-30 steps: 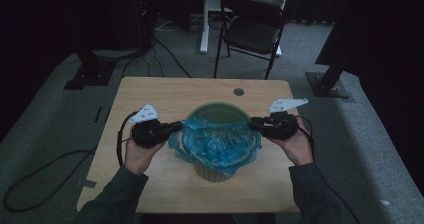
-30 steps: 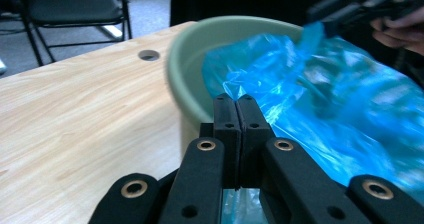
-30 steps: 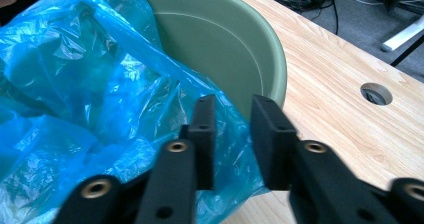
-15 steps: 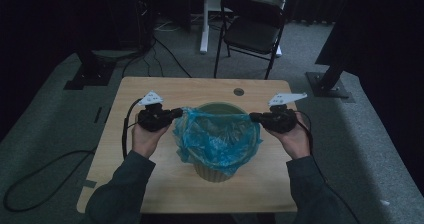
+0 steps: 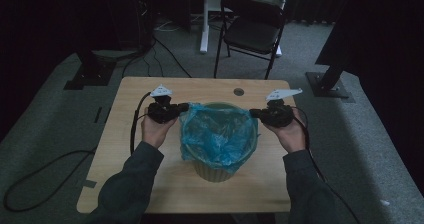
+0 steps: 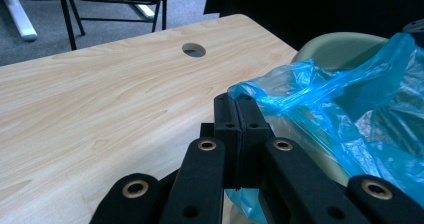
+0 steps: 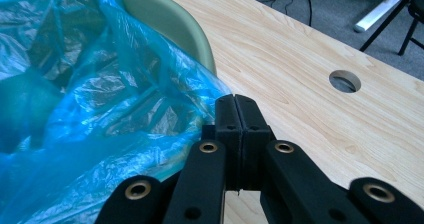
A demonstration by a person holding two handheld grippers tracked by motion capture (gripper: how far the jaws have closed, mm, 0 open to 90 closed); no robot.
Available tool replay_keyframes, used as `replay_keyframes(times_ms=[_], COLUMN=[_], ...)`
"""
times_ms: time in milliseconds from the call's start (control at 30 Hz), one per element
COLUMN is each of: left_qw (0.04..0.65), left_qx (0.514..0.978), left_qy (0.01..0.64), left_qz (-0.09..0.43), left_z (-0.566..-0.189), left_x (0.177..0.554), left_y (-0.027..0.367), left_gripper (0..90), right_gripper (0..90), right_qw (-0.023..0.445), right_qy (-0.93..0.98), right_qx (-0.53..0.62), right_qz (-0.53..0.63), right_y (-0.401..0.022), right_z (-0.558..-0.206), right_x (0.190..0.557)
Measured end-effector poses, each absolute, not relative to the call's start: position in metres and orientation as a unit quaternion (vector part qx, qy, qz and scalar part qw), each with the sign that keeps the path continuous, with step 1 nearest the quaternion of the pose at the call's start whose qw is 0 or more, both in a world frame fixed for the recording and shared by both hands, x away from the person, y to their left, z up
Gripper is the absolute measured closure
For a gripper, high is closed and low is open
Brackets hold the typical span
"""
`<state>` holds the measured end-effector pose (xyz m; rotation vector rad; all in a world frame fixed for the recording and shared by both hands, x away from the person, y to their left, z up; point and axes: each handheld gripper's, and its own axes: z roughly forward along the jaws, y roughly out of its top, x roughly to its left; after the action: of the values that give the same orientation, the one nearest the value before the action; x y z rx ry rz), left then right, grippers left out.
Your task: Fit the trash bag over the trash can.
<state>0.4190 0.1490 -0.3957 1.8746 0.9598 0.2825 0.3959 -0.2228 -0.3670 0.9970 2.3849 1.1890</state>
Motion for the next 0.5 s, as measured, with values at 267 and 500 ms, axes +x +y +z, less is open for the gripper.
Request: replay_keyframes(times_ms=[267, 500], left_qw=[0.479, 0.467], left_qx=[0.773, 0.777], left_qy=[0.402, 0.413], left_qz=[0.106, 0.091], left_z=[-0.404, -0.417], left_x=[0.429, 0.441], left_y=[0.144, 0.139], left_gripper=[90.0, 90.0], right_gripper=[90.0, 90.0], right_qw=[0.140, 0.130], right_qy=[0.829, 0.827], right_qx=[0.357, 0.369], right_qz=[0.407, 0.404], right_y=[-0.219, -0.219], right_z=[-0.374, -0.381], right_x=[0.406, 0.415])
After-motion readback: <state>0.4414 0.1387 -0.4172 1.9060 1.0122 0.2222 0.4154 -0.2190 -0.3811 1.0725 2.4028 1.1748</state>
